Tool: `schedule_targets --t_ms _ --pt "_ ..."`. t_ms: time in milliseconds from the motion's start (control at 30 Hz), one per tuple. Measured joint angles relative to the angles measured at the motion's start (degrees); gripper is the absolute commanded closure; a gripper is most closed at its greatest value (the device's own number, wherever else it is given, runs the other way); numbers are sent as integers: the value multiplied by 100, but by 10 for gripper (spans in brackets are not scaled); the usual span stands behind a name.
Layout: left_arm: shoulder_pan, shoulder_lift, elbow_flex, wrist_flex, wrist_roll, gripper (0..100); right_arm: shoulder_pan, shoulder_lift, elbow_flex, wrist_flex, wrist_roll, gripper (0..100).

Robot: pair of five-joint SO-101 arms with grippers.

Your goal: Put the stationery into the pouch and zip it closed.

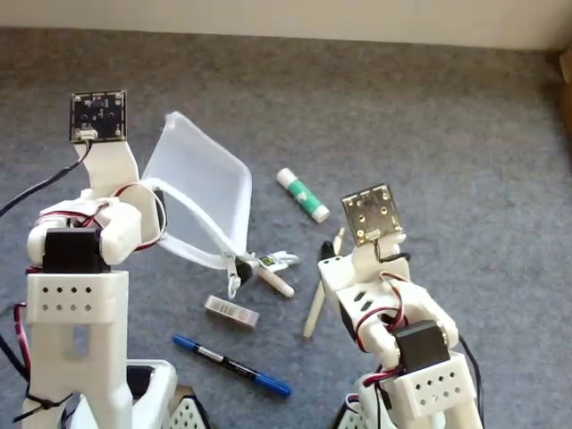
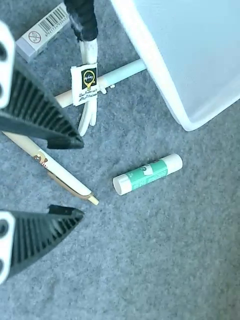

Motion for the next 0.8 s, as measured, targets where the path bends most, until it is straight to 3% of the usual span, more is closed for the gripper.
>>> schedule_targets --t_ms 467,567,800 --pt "0 0 0 -9 9 994 0 0 44 0 0 818" --pt "0 0 0 -18 352 994 -9 0 44 97 -88 815" --pt "0 0 0 -44 818 994 -993 0 -651 774 -193 794"
